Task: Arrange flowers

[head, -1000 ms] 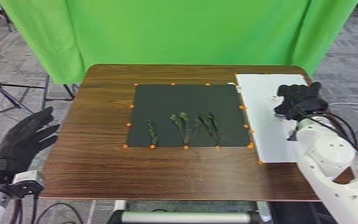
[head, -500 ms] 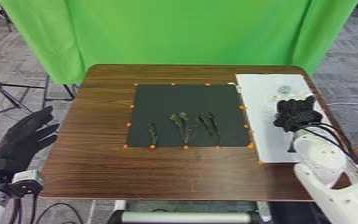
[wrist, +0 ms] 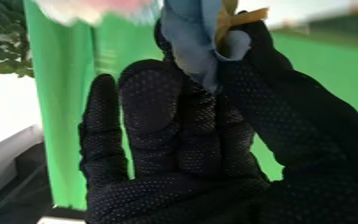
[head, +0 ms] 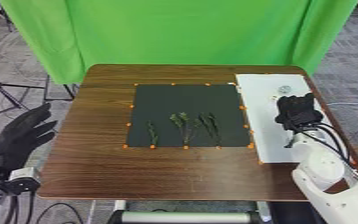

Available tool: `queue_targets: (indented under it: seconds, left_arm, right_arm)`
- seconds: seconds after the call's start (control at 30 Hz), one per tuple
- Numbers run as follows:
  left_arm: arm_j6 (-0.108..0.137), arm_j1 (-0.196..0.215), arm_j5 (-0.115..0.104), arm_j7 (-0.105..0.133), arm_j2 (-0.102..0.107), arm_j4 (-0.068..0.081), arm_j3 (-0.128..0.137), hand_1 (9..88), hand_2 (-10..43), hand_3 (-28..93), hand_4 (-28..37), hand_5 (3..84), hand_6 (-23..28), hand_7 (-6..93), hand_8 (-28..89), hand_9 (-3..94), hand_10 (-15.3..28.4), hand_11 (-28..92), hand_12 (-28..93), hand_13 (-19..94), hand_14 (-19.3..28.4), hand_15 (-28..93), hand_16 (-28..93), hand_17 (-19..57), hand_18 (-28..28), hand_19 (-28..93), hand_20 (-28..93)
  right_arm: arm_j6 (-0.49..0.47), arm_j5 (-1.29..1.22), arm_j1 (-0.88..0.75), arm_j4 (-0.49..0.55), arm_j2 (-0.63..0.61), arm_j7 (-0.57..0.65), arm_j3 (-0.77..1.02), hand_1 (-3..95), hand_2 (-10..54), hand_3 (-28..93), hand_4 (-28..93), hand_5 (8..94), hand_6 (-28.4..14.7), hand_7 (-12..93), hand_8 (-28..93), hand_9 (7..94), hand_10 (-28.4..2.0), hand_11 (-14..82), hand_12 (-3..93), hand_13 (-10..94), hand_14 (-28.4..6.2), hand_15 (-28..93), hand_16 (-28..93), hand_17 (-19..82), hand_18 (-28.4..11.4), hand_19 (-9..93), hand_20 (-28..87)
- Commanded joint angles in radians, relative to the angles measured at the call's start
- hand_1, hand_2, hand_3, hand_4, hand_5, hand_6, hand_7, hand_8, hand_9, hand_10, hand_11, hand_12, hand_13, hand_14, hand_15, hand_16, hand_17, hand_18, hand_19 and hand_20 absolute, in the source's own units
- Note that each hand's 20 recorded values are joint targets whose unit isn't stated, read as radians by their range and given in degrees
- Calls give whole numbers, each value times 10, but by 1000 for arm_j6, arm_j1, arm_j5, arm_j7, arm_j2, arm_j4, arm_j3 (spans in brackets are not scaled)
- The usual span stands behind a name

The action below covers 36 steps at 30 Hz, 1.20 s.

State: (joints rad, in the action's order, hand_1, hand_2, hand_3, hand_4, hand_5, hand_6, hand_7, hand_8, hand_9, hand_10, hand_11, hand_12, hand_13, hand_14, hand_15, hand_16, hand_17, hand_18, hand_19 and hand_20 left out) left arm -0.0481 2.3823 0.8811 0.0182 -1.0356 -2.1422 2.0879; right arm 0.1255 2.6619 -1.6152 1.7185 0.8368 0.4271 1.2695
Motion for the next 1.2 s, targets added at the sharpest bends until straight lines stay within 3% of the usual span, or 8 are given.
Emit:
queue_targets:
  seconds: [0.03,0.07,0.17,0.23,0.4,0.53,0.87,1.2]
  left_arm:
    - [-49,32,-39,-14,68,-10,100,232,-47,707,-283,226,9,223,-108,179,87,152,185,154,118,231,32,-90,188,395,67]
    - [-36,36,-48,-15,77,-12,105,232,-47,707,-283,226,10,224,-107,179,87,153,185,154,118,231,32,-90,187,395,67]
    - [-42,39,-45,-28,94,-14,128,231,-47,707,-283,226,10,223,-107,179,86,152,185,153,119,231,32,-90,188,395,68]
    - [-54,32,-44,-34,102,-7,138,230,-48,708,-283,226,10,222,-107,179,87,152,185,153,119,230,32,-90,188,395,68]
    - [-48,19,-44,-38,115,-7,135,230,-48,708,-283,226,10,220,-106,179,86,151,185,153,119,229,33,-91,188,395,68]
    - [-47,8,-45,-39,118,-5,126,230,-49,708,-283,226,10,219,-105,180,86,152,185,153,119,228,34,-91,188,395,68]
    - [-33,-4,-39,-47,121,-4,102,230,-49,708,-283,228,11,218,-105,180,87,149,185,153,119,226,35,-91,189,396,68]
    - [-43,-59,-32,-60,138,19,38,230,-50,708,-283,228,11,218,-104,180,87,149,186,152,118,224,35,-91,188,395,67]
  right_arm:
    - [48,-57,166,154,56,-103,-138,471,-95,871,-282,674,44,549,37,871,-34,182,523,698,-9,619,421,169,-157,643,423]
    - [47,-67,199,164,75,-124,-171,472,-95,872,-282,675,44,548,36,871,-35,180,523,699,-7,615,424,169,-156,642,422]
    - [37,-98,284,185,148,-203,-263,475,-95,867,-282,675,44,549,32,871,-35,176,523,699,-8,607,436,170,-156,641,420]
    - [27,-104,326,184,209,-248,-323,477,-95,863,-282,676,45,549,29,871,-34,175,523,699,-7,606,438,169,-156,640,419]
    - [-6,-74,388,128,346,-323,-460,482,-95,850,-282,673,46,549,28,871,-34,174,524,699,-10,606,438,167,-155,639,419]
    - [-57,-23,397,65,418,-360,-532,488,-95,839,-283,669,46,549,26,870,-35,170,523,696,-13,607,439,166,-155,638,419]
    - [-45,84,404,-96,538,-368,-625,493,-95,830,-283,669,47,549,24,872,-34,165,522,696,-14,604,438,162,-156,636,419]
    - [-38,205,393,-233,598,-337,-650,493,-95,826,-283,676,49,545,19,874,-33,160,520,696,-16,603,438,162,-157,636,421]
